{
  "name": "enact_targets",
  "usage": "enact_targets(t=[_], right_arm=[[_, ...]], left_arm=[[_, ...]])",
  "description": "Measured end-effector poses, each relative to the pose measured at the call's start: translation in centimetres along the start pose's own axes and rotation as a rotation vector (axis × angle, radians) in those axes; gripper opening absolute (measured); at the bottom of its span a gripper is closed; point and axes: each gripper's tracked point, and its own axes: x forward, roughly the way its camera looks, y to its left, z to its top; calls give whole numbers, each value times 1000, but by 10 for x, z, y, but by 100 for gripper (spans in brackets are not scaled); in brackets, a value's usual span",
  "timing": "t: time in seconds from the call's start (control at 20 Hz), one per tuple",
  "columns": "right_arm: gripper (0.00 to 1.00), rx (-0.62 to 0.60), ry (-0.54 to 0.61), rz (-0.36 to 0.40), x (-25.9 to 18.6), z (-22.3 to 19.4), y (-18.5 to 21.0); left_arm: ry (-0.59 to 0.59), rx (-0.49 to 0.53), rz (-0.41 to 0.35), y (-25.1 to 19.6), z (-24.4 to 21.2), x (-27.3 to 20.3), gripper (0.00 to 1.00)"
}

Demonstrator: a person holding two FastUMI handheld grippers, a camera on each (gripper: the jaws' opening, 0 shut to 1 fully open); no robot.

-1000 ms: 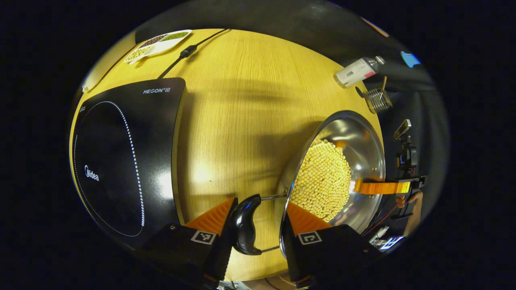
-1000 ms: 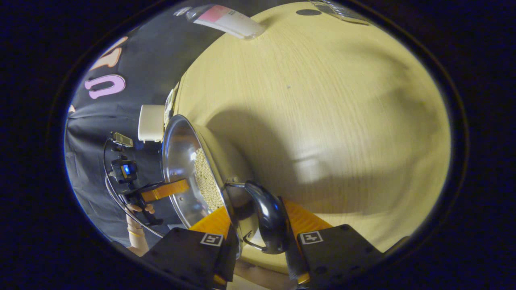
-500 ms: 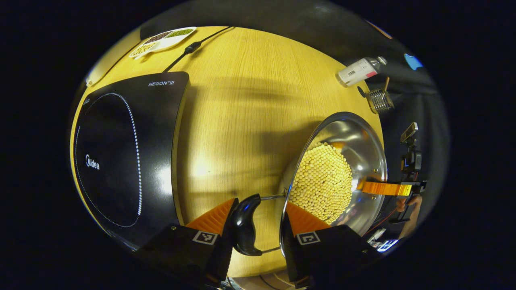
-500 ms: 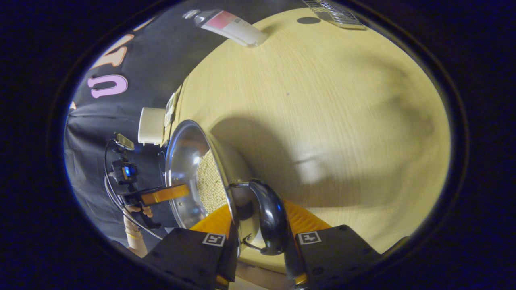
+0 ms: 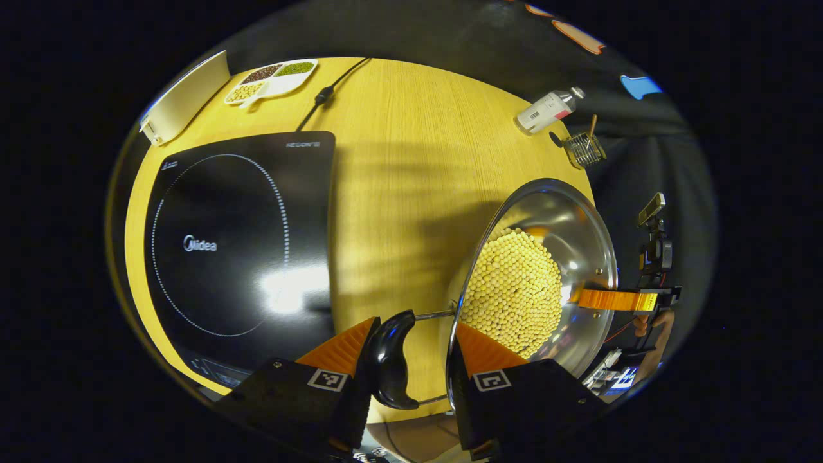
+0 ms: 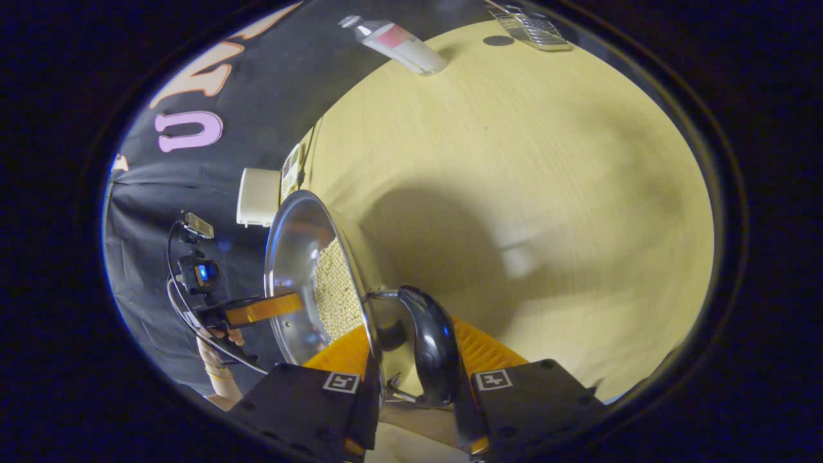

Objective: First push the handle of the pot to place it horizontally, then grasp the pot with both hands and set it on the induction cooktop.

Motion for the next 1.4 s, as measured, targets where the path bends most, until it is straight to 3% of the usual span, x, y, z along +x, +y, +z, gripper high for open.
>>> enact_targets(t=[0.05,0.2,0.25,0.3,0.45,0.5,0.7,0.85,0.9,0.95,1.1,1.15,1.2,1.4], right_arm=[[43,5,-7,1,3,-6,10],[43,20,-20,0,12,-32,42],[50,23,-24,0,18,-38,53],[43,25,-29,1,24,-44,64],[43,24,-39,4,44,-60,100],[50,26,-43,6,53,-65,113],[50,29,-57,14,85,-77,154],[50,12,-88,24,107,-75,182],[43,3,-98,24,113,-75,189],[50,-3,-105,24,120,-72,196],[50,-3,-109,24,136,-68,215],[43,-6,-115,20,142,-64,220],[50,-9,-121,17,147,-61,224],[50,-13,-156,19,168,-44,241]], left_arm=[[2,4,0,8,-3,-7,56],[5,28,2,39,-9,-29,57],[3,31,0,51,-12,-35,57],[4,35,-1,63,-13,-42,57],[-10,46,5,103,-15,-60,57],[-15,51,9,117,-14,-65,57],[-55,77,37,169,-6,-81,56],[-97,87,58,202,2,-90,58],[-113,94,63,212,6,-91,57],[-126,99,69,219,10,-92,58],[-152,108,88,241,19,-97,56],[-157,118,97,248,23,-96,55],[-164,127,106,256,28,-97,57],[-193,136,127,278,47,-96,58]])
